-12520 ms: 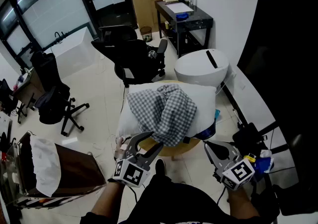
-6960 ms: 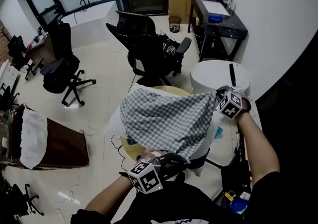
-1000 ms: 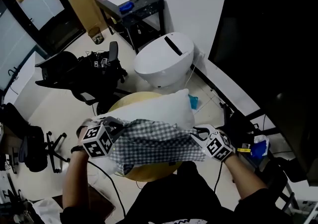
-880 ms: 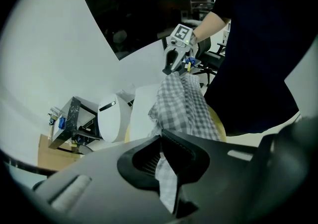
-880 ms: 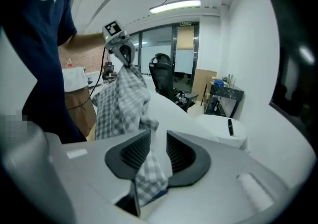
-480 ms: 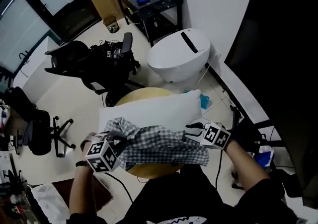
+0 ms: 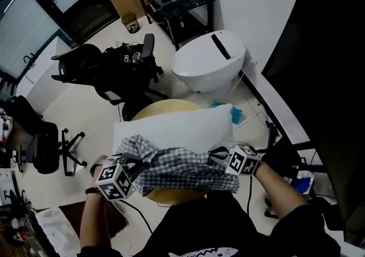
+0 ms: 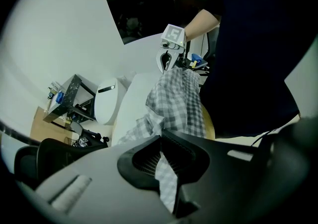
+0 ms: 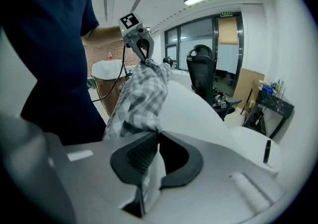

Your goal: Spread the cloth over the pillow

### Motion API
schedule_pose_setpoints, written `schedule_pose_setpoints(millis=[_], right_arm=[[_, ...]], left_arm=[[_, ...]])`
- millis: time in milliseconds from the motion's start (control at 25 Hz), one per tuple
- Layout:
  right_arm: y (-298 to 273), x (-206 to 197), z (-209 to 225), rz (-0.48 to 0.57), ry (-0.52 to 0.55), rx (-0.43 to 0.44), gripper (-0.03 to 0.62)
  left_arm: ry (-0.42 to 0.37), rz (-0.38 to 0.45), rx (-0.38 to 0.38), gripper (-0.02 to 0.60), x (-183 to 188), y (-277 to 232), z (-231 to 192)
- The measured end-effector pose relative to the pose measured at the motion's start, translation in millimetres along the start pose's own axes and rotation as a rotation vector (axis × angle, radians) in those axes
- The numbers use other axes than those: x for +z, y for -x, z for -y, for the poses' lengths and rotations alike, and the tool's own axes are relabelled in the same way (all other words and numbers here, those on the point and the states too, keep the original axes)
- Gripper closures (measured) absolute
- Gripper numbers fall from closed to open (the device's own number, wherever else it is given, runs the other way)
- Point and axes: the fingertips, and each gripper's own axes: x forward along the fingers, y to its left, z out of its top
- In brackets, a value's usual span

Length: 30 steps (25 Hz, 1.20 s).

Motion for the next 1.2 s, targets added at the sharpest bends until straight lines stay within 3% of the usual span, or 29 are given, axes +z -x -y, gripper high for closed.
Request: schedule_pose_setpoints(millis=[200, 400, 680, 960, 1200], right_arm=[[29, -2, 25, -0.002, -0.026, -0.139, 0.580], [72, -21, 80, -0.038, -0.089, -0.305, 0.580], [116, -20, 153, -0.094, -0.106, -0.471, 0.580], [113, -38, 215, -0.214, -0.123, -0.530, 0.580], [96, -58, 255, -0.286, -0.143, -0.514, 0.580]], left_arm=[[-0.015, 0.008, 0.058, 0.581, 7, -2, -24], [-0.029, 0.038, 0.145, 0.581, 26, -16, -66], [-0.012, 0.057, 0.217, 0.581, 52, -49, -128], [0.030, 0.001, 0.206, 0.581, 57, -94, -192], [0.031, -0.047, 0.174, 0.581, 59, -118, -220]])
